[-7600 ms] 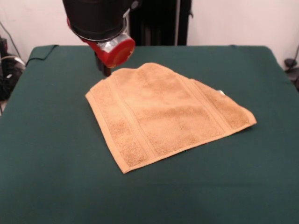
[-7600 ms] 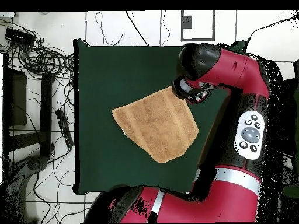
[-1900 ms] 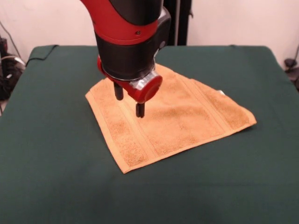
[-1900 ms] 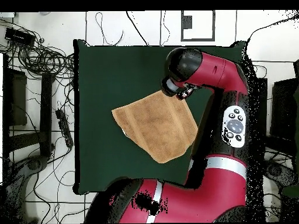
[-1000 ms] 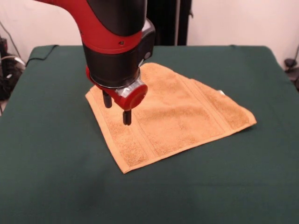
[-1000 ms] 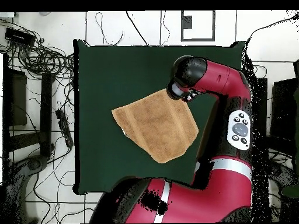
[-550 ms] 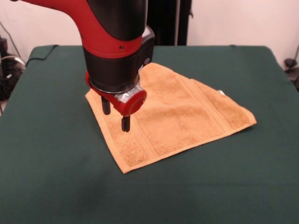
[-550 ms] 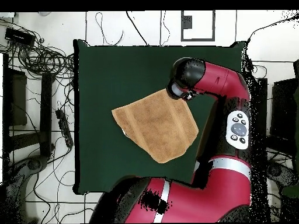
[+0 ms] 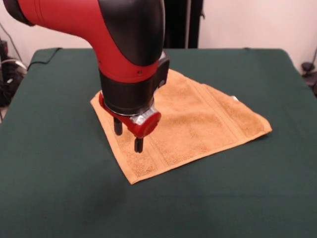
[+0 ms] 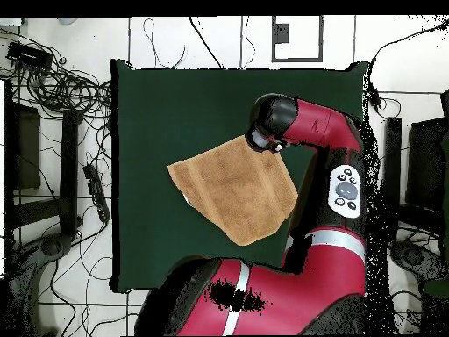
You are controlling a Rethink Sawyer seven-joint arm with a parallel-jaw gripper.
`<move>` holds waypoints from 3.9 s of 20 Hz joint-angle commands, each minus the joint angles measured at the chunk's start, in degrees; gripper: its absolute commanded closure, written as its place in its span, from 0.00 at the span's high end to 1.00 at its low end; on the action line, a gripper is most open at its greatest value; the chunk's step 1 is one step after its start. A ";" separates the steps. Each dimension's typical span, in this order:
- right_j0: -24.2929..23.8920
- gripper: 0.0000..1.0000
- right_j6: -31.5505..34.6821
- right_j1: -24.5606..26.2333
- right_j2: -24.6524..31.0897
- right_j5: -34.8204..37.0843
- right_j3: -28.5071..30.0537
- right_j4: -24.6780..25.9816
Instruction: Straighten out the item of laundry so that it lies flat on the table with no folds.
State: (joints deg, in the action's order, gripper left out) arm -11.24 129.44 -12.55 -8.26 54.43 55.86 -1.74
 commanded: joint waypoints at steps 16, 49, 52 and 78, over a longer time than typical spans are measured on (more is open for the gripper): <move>4.63 1.00 7.27 10.40 5.18 -7.76 1.06 -0.82; 3.60 0.00 5.69 11.73 4.28 -9.97 0.20 0.91; 3.46 0.00 5.65 11.27 4.45 -9.97 1.04 0.74; 2.99 0.00 6.70 18.38 5.95 -13.69 -10.37 0.78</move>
State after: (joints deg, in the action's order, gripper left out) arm -9.01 129.44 -4.06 -8.53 55.03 46.74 -1.11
